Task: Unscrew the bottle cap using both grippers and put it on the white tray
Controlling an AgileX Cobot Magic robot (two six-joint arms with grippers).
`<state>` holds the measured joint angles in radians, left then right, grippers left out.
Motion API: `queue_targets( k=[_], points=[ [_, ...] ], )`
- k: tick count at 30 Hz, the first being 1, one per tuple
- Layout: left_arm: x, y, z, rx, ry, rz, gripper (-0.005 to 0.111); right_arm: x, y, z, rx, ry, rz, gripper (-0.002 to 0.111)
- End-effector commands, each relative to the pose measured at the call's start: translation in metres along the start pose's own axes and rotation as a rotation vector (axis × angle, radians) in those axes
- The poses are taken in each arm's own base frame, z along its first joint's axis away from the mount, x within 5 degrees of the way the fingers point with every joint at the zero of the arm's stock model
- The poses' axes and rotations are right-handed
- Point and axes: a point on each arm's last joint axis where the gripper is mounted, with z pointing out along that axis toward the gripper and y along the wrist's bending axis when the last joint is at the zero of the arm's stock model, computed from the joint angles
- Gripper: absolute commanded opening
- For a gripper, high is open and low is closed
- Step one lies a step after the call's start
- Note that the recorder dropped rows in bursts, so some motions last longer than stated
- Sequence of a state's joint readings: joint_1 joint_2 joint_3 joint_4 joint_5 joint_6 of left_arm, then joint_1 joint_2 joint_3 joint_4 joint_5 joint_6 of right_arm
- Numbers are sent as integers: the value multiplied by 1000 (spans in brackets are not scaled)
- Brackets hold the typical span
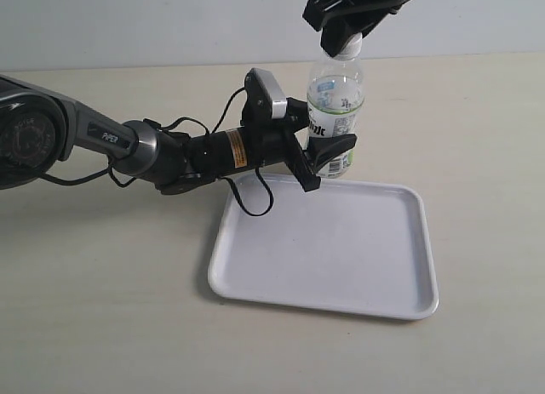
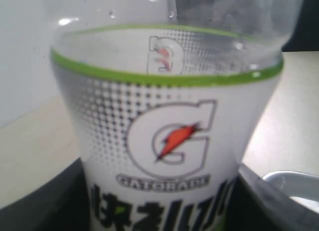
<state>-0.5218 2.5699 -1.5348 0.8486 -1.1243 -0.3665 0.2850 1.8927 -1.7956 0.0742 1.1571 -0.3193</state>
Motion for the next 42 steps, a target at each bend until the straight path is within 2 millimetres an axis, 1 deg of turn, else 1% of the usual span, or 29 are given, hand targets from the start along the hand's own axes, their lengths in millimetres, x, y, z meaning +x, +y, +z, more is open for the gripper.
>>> queue_targets(
  k=[1, 12, 20, 22, 25, 32, 36, 42],
  points=[
    [-9, 4, 1, -17, -25, 6, 0, 1, 2, -6, -8, 8, -1, 0],
    [-9, 4, 1, -17, -25, 6, 0, 4, 2, -6, -19, 38, -174, 0],
    [-9, 4, 1, -17, -25, 6, 0, 4, 2, -6, -25, 42, -330, 0],
    [-9, 4, 1, -17, -25, 6, 0, 4, 2, -6, -24, 43, -398, 0],
    [-9, 4, 1, -10, -22, 10, 0, 4, 2, -6, -26, 42, -564, 0],
    [-8, 2, 1, 10, -14, 20, 0, 5, 1, -6, -25, 45, -876, 0],
    [-9, 2, 1, 5, -16, 18, 0, 5, 0, -6, -18, 55, -1002, 0],
    [-8, 2, 1, 10, -14, 21, 0, 5, 0, -6, -24, 55, -1263, 0]
  ],
)
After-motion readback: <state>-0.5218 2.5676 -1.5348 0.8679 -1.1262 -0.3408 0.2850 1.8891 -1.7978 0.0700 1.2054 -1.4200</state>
